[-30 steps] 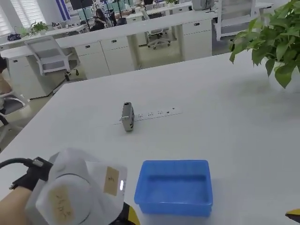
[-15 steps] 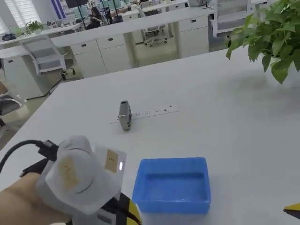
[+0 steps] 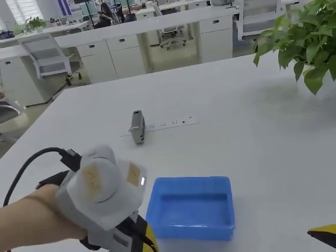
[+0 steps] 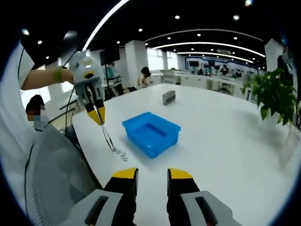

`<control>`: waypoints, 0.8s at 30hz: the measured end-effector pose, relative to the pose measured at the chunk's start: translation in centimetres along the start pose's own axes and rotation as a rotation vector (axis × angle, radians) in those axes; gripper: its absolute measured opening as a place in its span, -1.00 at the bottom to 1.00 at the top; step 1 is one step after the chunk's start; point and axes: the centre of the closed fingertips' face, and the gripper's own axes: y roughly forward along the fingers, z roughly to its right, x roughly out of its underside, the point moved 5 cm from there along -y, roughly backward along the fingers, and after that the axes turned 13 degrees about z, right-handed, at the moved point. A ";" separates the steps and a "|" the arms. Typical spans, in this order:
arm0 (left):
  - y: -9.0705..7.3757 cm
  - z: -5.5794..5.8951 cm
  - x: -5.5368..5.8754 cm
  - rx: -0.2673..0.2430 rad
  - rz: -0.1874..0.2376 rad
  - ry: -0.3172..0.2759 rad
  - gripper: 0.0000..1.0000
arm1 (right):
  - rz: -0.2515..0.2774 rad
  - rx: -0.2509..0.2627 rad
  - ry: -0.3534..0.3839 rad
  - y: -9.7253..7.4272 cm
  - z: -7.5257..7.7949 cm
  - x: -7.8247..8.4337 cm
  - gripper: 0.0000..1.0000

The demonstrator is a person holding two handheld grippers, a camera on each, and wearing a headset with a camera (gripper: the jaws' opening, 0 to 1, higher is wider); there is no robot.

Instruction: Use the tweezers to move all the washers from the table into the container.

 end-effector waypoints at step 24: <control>0.0 0.0 0.2 -0.004 0.019 -0.040 -1.00 | -0.063 -0.543 -0.127 16.5 -10.0 0.4 -0.65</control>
